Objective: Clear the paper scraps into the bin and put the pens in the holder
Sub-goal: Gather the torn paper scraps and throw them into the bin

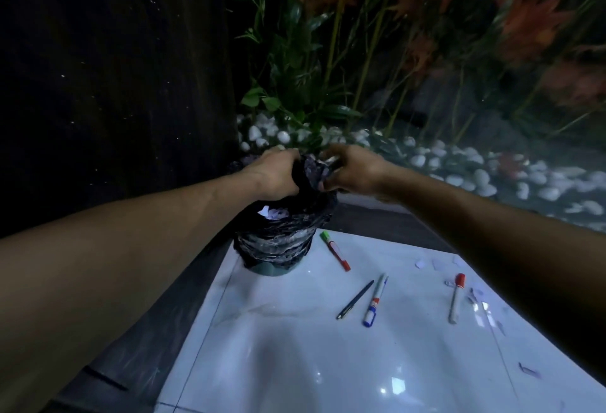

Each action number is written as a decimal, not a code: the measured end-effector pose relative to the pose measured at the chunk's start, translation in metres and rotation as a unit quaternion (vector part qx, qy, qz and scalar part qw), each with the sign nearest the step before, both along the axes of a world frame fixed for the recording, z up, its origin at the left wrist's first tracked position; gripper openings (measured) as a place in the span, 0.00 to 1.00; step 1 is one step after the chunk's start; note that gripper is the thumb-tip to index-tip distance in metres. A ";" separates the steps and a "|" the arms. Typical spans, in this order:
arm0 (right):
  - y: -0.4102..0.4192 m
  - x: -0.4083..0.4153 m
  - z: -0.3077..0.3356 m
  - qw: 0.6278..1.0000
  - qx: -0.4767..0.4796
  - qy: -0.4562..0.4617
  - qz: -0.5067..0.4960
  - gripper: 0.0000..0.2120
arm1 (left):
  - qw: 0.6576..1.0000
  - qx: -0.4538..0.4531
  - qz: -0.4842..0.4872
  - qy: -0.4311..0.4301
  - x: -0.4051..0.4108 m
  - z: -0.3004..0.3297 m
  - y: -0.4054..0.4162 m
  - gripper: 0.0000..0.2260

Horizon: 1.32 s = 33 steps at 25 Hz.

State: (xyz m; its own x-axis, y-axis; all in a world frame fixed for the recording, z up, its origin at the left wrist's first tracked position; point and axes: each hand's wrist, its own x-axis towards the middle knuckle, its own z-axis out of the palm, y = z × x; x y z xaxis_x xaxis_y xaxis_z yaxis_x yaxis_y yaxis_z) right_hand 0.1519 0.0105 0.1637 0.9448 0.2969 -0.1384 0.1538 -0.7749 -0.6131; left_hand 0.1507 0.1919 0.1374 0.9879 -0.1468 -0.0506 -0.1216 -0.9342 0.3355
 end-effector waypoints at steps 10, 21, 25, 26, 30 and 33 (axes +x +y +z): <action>-0.198 -0.084 0.001 0.961 -0.263 0.057 -0.067 0.31 | 0.983 0.019 -0.180 0.012 -0.021 -0.008 -0.164 0.29; -0.352 -0.224 -0.092 0.903 -0.328 0.267 -0.070 0.23 | 0.928 0.061 -0.356 0.086 -0.095 -0.075 -0.295 0.30; -0.374 -0.263 -0.148 0.852 -0.318 0.417 -0.002 0.22 | 0.908 0.098 -0.388 0.122 -0.113 -0.107 -0.314 0.32; -0.377 -0.269 -0.159 0.842 -0.310 0.441 0.002 0.23 | 0.902 0.108 -0.397 0.134 -0.117 -0.114 -0.318 0.32; -0.386 -0.279 -0.192 0.841 -0.320 0.434 0.049 0.27 | 0.882 0.125 -0.425 0.163 -0.127 -0.142 -0.342 0.32; -0.402 -0.267 -0.201 0.901 -0.284 0.325 0.047 0.28 | 0.875 0.128 -0.430 0.181 -0.130 -0.162 -0.372 0.32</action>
